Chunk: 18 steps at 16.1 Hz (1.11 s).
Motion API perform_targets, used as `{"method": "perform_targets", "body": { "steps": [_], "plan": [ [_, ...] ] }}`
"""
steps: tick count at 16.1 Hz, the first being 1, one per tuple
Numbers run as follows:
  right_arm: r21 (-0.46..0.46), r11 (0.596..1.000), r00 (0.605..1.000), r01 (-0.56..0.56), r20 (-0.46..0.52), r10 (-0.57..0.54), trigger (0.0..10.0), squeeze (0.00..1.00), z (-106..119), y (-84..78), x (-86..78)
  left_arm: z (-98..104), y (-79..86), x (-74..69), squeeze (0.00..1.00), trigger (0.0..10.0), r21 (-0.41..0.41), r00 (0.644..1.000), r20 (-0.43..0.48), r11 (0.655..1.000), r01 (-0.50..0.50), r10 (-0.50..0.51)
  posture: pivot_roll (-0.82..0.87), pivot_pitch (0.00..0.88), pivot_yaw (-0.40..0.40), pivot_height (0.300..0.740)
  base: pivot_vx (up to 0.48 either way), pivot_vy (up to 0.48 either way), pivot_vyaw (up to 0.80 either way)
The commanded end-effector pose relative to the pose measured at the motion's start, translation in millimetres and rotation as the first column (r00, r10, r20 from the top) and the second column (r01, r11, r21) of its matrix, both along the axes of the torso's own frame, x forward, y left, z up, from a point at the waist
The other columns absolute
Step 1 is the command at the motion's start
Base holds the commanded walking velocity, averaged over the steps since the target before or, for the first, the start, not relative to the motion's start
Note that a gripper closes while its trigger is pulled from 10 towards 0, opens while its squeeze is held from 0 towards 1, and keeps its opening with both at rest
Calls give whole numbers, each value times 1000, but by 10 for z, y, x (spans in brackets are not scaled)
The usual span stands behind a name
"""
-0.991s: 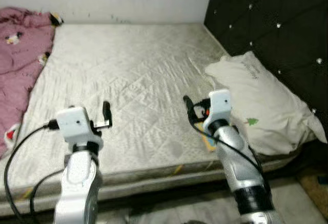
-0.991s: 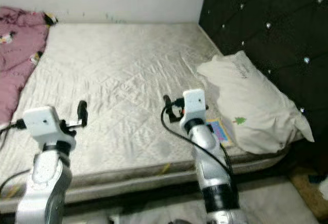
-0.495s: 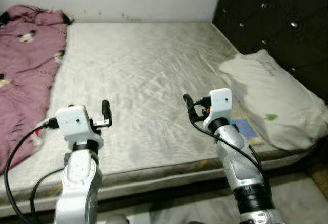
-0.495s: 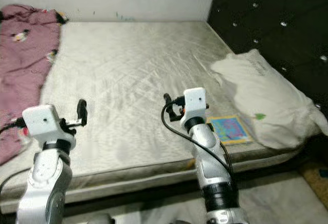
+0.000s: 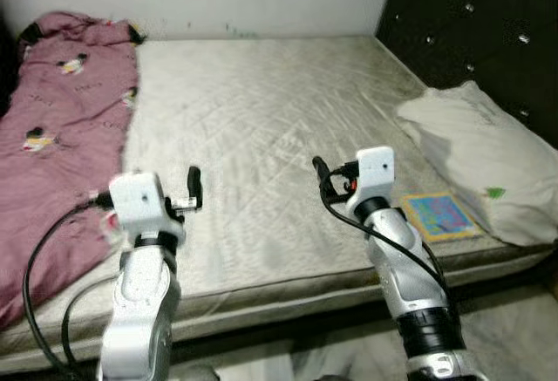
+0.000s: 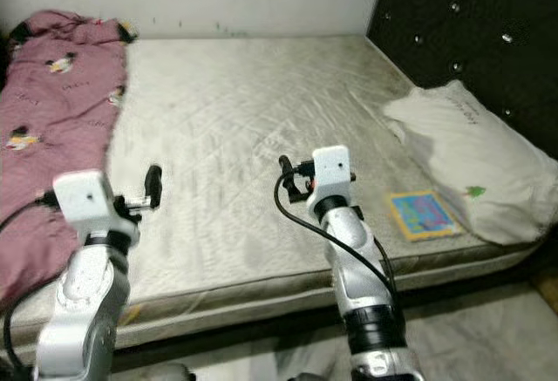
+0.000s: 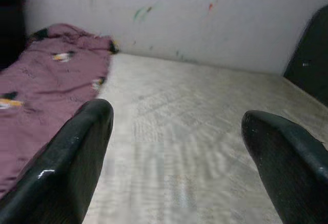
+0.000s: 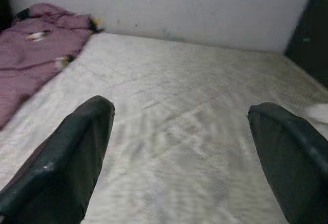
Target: Clean up the room
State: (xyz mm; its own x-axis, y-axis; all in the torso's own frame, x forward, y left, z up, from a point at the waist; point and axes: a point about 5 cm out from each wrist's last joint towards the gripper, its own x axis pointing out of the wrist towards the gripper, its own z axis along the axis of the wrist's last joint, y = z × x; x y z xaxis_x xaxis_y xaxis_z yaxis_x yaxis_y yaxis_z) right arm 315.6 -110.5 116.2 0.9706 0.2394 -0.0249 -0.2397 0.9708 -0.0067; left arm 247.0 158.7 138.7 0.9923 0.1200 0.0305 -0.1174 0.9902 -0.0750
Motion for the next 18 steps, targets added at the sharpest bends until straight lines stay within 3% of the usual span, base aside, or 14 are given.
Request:
{"method": "perform_targets", "body": {
  "steps": [1,4,6,11,14,18],
  "plan": [
    [-1,1000,999,-1,41,1,10000,0,100,24,54,4,7,26,0,10000,1,1000,-4,1000,5,-5,81,0,-60,740,0,480,0],
    [3,1000,999,6,48,-7,10000,0,110,46,81,36,4,60,0,10000,11,1000,20,1000,24,-24,79,0,-49,740,0,432,0],
    [3,1000,998,12,55,-12,10000,0,109,44,92,41,30,90,0,10000,21,1000,24,1000,21,-21,79,0,-43,740,0,0,0],
    [-10,1000,998,13,60,-13,10000,0,98,23,85,11,-1,91,0,10000,3,999,20,1000,27,-27,64,0,-44,740,0,470,0],
    [5,998,995,58,79,-58,10000,0,142,-32,146,9,16,193,0,10000,10,999,16,999,40,-40,39,0,0,740,0,472,0],
    [4,998,996,68,60,-68,10000,0,68,-64,48,-99,-7,156,0,10000,-1,997,-35,998,63,-63,14,0,3,740,0,473,0]
  ]
}}
